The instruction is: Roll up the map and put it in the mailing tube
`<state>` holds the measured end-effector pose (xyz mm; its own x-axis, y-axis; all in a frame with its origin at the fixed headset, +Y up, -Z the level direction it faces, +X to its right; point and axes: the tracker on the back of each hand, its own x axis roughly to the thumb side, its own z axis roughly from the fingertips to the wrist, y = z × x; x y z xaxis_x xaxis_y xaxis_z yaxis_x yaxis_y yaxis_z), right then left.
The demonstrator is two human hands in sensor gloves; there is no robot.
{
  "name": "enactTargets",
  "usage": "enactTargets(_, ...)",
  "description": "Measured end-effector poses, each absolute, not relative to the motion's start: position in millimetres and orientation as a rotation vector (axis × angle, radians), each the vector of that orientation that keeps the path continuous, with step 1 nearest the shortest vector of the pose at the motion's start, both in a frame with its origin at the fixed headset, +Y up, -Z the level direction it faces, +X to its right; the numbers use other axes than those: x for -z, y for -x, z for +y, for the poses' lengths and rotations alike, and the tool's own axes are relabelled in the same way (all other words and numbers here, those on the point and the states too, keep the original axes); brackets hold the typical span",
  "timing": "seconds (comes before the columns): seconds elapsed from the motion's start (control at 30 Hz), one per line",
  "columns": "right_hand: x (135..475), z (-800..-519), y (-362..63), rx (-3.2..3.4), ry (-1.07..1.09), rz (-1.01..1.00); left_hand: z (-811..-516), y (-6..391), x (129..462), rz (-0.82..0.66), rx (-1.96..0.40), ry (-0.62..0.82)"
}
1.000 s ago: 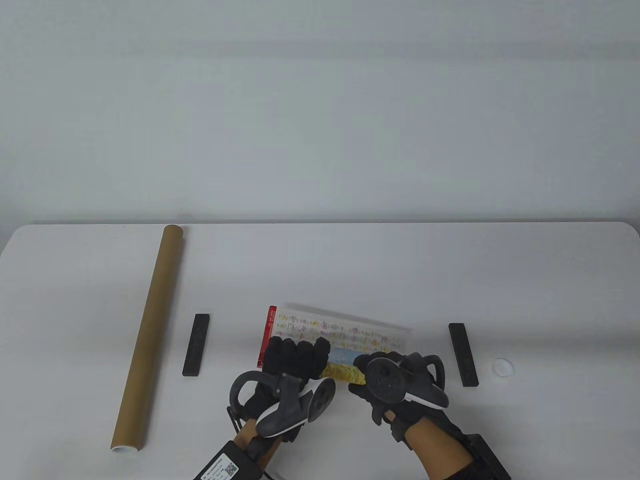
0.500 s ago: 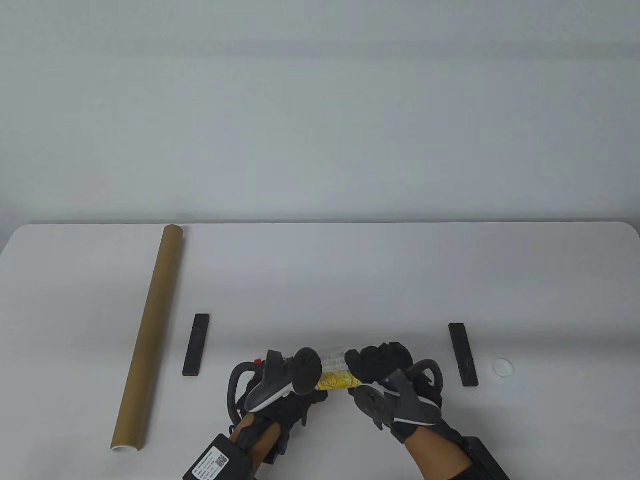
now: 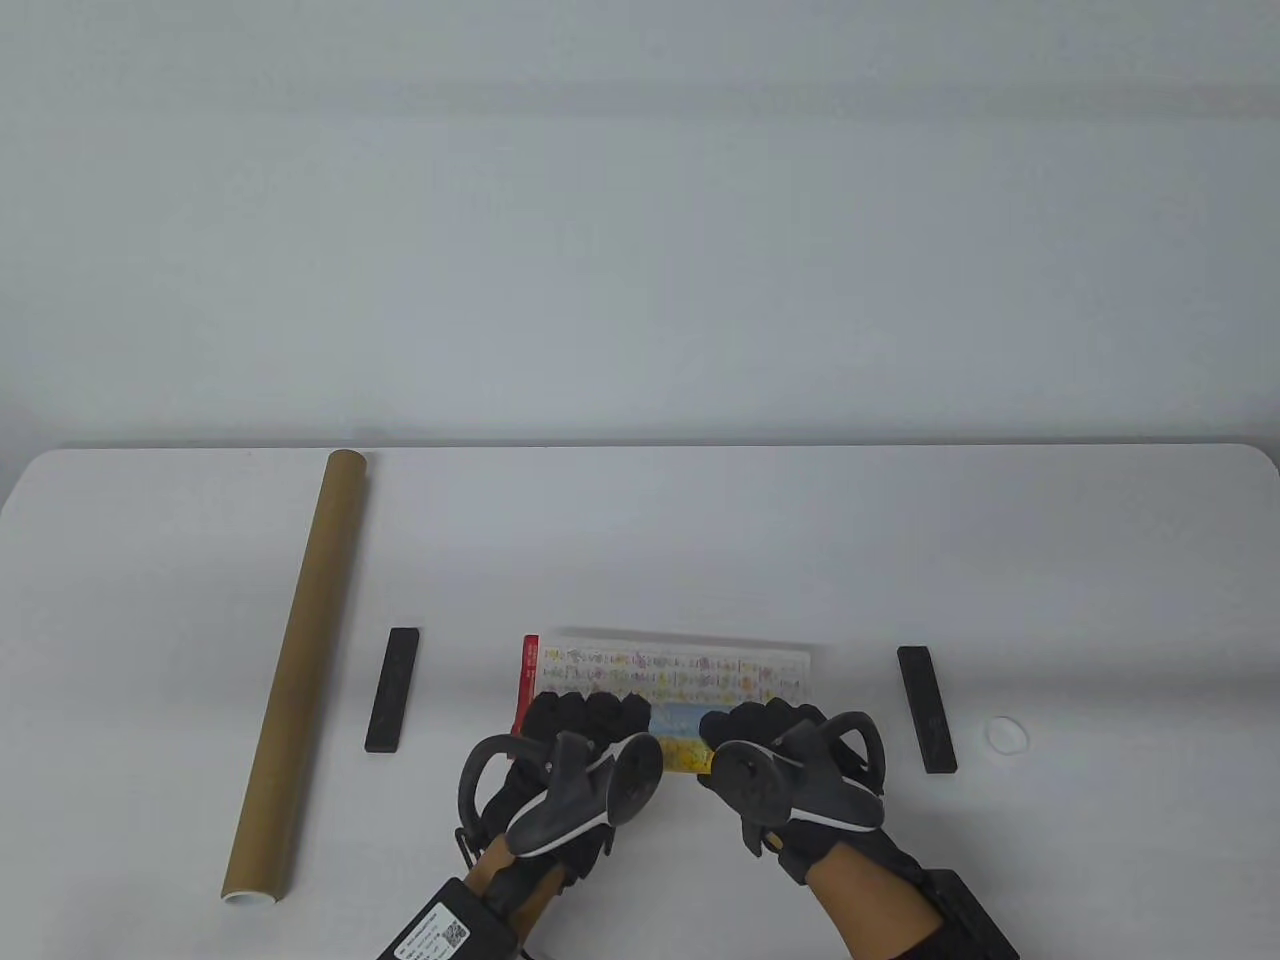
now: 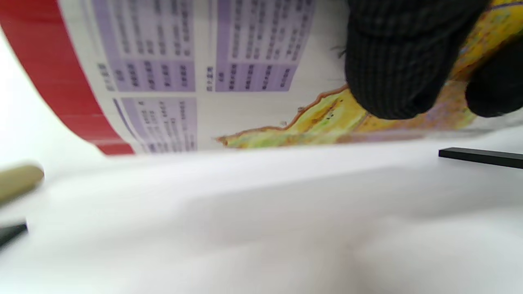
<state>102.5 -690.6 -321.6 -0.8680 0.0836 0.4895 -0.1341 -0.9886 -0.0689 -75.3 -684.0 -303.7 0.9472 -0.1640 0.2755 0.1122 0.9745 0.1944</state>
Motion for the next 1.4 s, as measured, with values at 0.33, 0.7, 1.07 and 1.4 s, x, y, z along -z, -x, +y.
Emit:
enactTargets(0.33,324,-694,-107,-2.809,-0.784,-0.058,-680,73,299,-0.266,0.203,-0.278)
enactTargets(0.7,306,-684,-94,-3.045,-0.876,-0.431,-686,86,314,-0.222,-0.018,-0.012)
enactTargets(1.07,305,-683,-91,-3.079,-0.905,-0.447,-691,92,319,-0.246,-0.109,0.088)
enactTargets(1.4,318,-688,-104,-2.941,-0.788,-0.252,-683,76,301,-0.299,0.112,-0.234)
